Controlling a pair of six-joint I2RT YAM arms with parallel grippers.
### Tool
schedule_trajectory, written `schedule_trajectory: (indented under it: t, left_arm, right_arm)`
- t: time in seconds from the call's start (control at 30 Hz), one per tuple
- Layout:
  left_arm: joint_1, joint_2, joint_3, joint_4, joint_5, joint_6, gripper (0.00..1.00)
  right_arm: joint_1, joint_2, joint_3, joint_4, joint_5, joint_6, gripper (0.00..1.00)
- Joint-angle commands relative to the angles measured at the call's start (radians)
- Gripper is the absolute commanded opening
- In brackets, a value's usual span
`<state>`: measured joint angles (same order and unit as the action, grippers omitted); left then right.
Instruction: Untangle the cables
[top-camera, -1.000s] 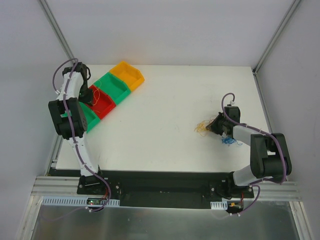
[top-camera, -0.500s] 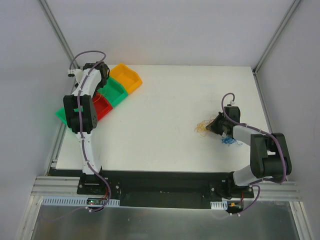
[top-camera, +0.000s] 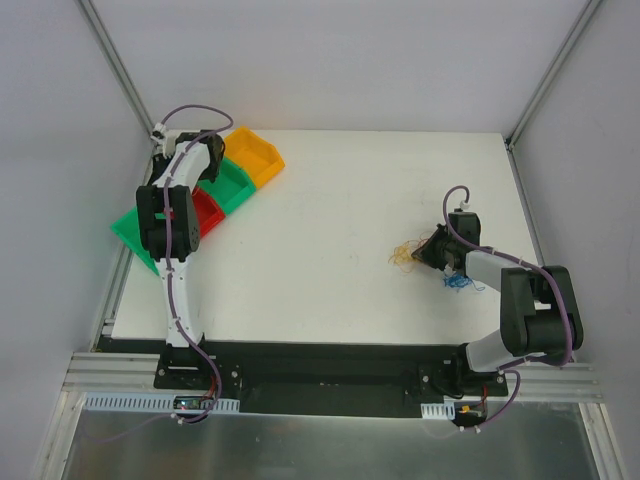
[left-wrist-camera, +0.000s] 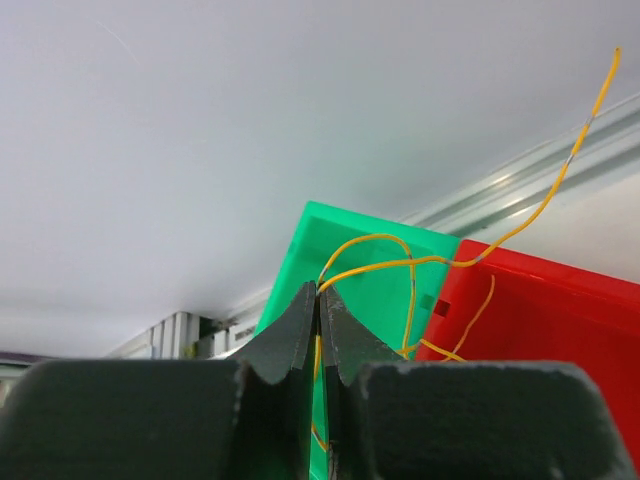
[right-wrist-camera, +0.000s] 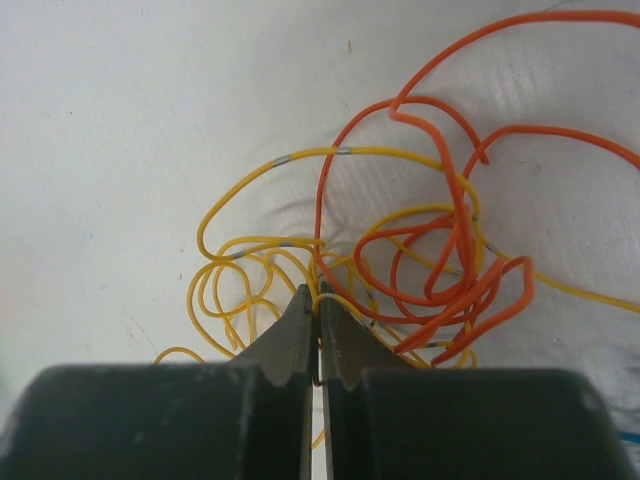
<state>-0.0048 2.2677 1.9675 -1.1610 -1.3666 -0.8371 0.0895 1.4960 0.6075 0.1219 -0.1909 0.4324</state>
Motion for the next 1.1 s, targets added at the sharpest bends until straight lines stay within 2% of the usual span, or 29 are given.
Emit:
schedule_trajectory:
  t: [0.0,0.07,0.13,0.17,0.23,0.27,0.3,0.47,0.7,0.93,1.07]
  left_arm:
    - [0.008,-0.031,-0.004,-0.008,-0.138,0.084,0.0]
    - [0.008,0.013,0.023,-0.008,-0.115,0.147,0.0]
    - [0.008,0.058,0.057,0.004,0.017,0.24,0.0]
    - [0.008,0.052,0.027,0.094,0.097,0.362,0.0]
    - [0.008,-0.069,-0.225,0.543,0.319,0.684,0.0]
    - [0.008,-0.165,-0.348,0.707,0.412,0.781,0.0]
    - [0.006,-0.247,-0.428,0.794,0.479,0.802,0.0]
    - [0.008,-0.189,-0.342,0.732,0.537,0.9,0.0]
    - [0.008,-0.194,-0.282,0.686,0.742,0.9,0.0]
    - [0.019,-0.283,-0.23,0.64,0.923,0.794,0.0]
    - [0.051,-0.292,-0.161,0.587,1.081,0.754,0.0]
  right_arm:
    - [0.004,0.007,0.026,0.005,-0.004,-0.003,0.01]
    - [0.006,0.007,0.026,0.005,-0.007,-0.003,0.0]
    - [0.004,0.004,0.025,0.007,-0.007,-0.003,0.0]
    - [0.004,0.003,0.023,0.007,-0.005,-0.003,0.0]
    - [0.004,-0.003,0.021,0.007,-0.002,-0.003,0.0]
    - [0.004,-0.005,0.02,0.005,-0.001,-0.004,0.0]
    - [0.004,-0.006,0.02,0.004,0.002,-0.004,0.0]
    - [0.003,-0.011,0.02,0.004,-0.002,-0.004,0.0]
    - [0.003,-0.005,0.017,0.008,0.005,-0.007,0.0]
    - [0.003,0.012,0.023,0.01,-0.004,-0.004,0.0]
    - [0.003,0.013,0.023,0.01,-0.007,-0.004,0.0]
